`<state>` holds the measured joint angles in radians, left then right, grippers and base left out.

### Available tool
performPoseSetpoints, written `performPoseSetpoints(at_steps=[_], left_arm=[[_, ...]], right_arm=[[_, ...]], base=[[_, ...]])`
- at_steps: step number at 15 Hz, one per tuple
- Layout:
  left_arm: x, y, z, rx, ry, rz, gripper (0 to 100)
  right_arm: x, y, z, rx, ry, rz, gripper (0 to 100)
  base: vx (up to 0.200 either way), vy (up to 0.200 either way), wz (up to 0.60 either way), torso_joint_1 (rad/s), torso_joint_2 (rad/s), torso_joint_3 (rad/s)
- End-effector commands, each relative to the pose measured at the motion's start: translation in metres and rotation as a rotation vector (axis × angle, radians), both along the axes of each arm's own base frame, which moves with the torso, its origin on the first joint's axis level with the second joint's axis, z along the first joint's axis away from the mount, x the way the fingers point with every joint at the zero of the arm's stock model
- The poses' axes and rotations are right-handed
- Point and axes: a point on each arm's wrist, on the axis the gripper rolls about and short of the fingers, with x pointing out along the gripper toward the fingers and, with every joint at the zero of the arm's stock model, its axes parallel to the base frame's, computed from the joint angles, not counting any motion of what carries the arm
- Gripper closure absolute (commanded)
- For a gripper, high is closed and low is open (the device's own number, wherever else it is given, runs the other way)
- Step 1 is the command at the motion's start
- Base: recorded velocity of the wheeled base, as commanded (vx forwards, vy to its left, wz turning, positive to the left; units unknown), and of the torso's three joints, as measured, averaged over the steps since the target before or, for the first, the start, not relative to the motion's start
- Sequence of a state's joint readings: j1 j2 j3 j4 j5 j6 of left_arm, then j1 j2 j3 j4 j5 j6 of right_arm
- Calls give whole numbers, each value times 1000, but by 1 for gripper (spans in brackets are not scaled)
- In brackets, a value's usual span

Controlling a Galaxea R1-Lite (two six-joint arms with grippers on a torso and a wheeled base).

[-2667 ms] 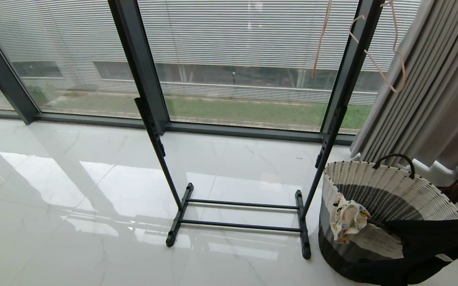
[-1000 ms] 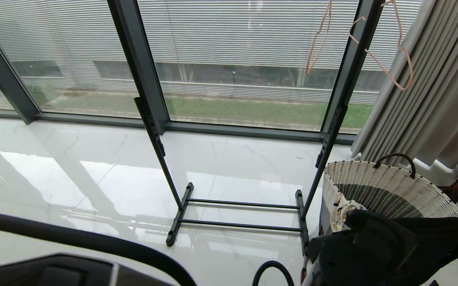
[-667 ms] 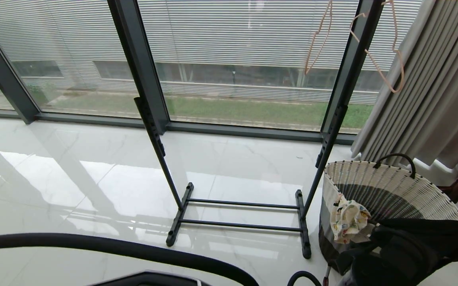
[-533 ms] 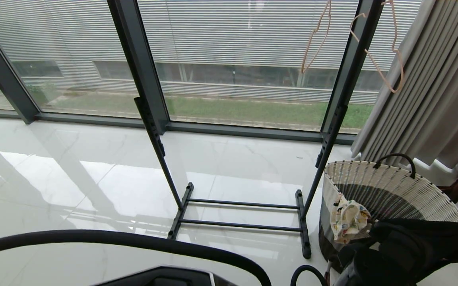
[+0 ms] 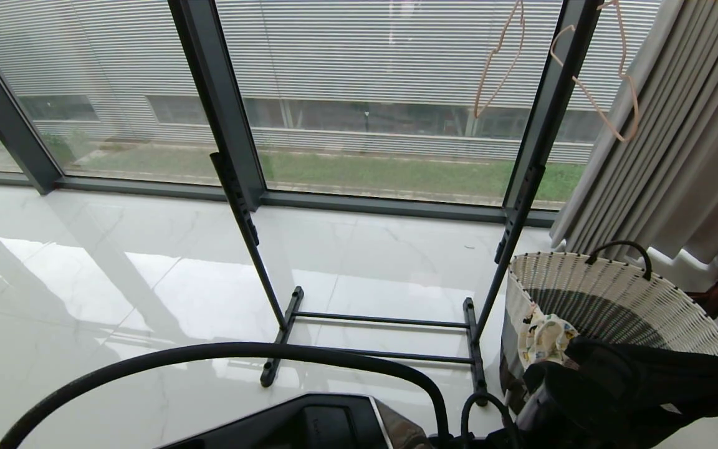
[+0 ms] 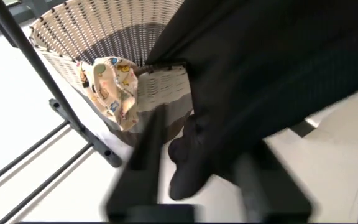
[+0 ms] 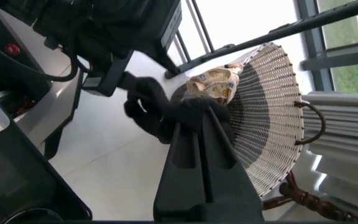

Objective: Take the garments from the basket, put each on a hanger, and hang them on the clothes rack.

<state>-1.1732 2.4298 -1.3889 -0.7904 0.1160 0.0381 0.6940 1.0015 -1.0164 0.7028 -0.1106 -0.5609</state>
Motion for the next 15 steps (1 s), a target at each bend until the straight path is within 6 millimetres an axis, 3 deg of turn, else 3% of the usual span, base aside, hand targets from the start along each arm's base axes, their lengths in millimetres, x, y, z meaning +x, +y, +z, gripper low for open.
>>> performPoseSetpoints(at_steps=[1, 7, 8, 11, 15], left_arm=[[2, -2, -12, 30, -10, -2, 100], [5, 2, -1, -2, 2, 10, 100], [-10, 7, 20, -79, 91, 24, 100], [-26, 50, 18, -51, 171, 132, 100], [-54, 126, 21, -73, 219, 154, 100]], right_arm=[[0, 0, 0, -1, 1, 3, 100], [2, 2, -1, 1, 14, -7, 100], [7, 5, -5, 52, 74, -75, 100], [17, 14, -9, 129, 159, -142, 100], [39, 36, -18, 124, 235, -73, 100]], base=[[0, 0, 0, 0, 0, 0], [0, 0, 0, 0, 0, 0], [0, 0, 0, 0, 0, 0], [0, 0, 0, 0, 0, 0], [0, 0, 0, 0, 0, 0]])
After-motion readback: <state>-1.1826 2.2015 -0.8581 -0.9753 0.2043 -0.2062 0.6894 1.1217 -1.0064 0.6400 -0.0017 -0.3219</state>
